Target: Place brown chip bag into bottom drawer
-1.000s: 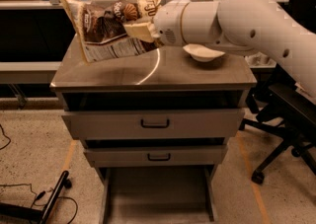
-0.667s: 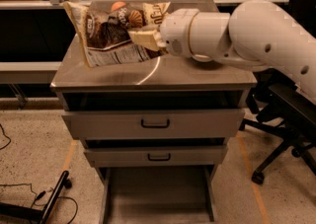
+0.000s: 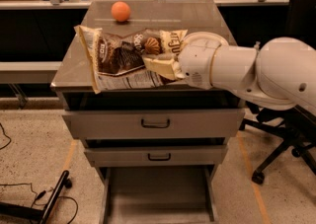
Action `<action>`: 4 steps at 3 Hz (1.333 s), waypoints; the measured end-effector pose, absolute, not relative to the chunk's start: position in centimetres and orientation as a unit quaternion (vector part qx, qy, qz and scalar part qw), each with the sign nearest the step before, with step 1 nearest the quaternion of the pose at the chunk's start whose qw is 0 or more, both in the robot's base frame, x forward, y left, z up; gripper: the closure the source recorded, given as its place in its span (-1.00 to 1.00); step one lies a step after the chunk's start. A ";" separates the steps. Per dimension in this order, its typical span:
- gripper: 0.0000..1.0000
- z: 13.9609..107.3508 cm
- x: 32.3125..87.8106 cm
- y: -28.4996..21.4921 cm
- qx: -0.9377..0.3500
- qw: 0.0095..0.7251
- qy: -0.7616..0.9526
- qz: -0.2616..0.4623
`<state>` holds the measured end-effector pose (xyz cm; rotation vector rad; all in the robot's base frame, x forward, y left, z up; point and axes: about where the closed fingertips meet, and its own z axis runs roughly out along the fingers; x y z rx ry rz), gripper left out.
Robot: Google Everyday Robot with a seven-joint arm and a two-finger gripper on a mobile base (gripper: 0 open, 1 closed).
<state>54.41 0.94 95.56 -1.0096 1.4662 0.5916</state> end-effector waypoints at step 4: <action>1.00 85.7 47.5 -3.3 -0.439 0.529 0.665 0.290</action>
Offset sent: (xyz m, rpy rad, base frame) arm -0.0507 -0.0476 -0.0714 -0.0432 0.1075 0.0371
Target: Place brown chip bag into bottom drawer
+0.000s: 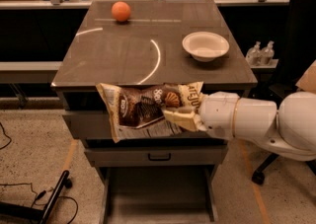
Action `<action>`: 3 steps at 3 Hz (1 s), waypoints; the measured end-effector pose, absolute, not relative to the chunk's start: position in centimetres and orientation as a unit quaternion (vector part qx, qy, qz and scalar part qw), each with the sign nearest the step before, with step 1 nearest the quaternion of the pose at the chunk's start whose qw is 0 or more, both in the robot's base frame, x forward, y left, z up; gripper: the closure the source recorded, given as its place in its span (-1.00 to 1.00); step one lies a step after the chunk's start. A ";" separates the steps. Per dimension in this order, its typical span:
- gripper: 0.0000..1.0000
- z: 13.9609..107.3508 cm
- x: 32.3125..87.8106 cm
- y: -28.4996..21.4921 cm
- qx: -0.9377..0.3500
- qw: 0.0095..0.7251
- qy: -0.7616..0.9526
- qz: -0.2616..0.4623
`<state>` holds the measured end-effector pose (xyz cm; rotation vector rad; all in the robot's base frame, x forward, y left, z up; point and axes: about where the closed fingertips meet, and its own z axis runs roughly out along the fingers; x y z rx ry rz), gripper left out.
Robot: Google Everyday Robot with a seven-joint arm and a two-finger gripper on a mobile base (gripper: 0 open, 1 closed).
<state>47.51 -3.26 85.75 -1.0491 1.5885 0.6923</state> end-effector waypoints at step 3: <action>0.01 83.3 46.2 -3.0 -0.449 0.510 0.675 0.289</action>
Offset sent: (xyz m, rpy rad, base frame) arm -0.0108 -0.0017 -0.0222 -0.0275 0.0270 0.0052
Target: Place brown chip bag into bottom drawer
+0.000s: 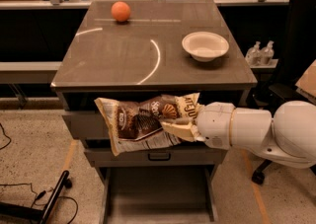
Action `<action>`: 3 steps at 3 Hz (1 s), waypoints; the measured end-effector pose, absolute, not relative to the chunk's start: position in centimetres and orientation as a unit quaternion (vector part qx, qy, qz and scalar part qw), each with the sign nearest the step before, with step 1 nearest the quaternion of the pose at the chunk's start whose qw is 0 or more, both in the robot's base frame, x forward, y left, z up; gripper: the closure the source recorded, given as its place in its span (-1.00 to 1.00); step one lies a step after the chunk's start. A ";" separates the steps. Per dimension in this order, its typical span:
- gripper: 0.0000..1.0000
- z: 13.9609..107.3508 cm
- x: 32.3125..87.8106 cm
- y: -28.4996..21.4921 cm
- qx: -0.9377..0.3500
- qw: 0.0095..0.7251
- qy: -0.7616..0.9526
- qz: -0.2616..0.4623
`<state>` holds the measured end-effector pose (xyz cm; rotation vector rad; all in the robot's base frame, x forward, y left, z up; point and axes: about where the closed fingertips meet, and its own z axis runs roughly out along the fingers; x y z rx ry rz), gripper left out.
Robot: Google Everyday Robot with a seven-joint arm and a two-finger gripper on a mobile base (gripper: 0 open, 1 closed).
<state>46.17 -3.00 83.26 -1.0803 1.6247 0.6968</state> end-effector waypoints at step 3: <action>-1.00 83.3 46.1 -2.5 -0.452 0.508 0.673 0.291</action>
Offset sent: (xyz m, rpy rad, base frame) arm -0.0004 0.0014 0.0002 -0.0007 -0.0003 0.0028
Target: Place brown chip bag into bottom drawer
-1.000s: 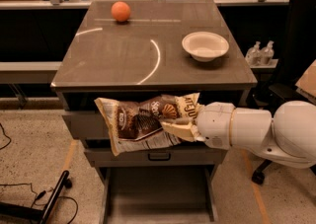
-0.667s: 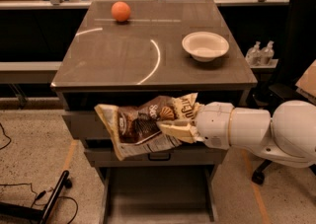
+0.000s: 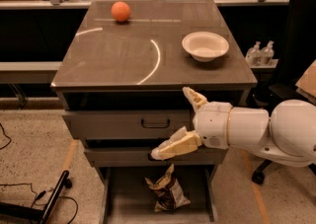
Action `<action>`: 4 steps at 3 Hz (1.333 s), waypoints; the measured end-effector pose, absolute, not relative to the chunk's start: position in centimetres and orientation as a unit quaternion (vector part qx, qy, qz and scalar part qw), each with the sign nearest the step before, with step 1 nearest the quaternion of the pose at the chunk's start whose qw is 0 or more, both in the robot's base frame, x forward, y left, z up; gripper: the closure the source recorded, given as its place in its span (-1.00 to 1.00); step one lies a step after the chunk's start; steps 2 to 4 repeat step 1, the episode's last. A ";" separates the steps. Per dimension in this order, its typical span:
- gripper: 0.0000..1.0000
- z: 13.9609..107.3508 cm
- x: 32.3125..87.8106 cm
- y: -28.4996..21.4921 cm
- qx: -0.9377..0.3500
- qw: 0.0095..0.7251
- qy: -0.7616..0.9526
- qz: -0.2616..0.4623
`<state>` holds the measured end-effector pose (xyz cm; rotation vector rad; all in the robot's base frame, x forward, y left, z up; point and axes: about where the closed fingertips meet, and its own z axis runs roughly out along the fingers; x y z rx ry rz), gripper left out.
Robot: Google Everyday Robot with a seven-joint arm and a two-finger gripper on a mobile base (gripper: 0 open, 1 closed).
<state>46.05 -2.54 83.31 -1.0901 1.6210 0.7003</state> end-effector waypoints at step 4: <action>-1.00 83.3 46.1 -2.5 -0.452 0.508 0.673 0.291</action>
Offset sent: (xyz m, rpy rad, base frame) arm 0.0000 0.0000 0.0000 0.0000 0.0000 0.0000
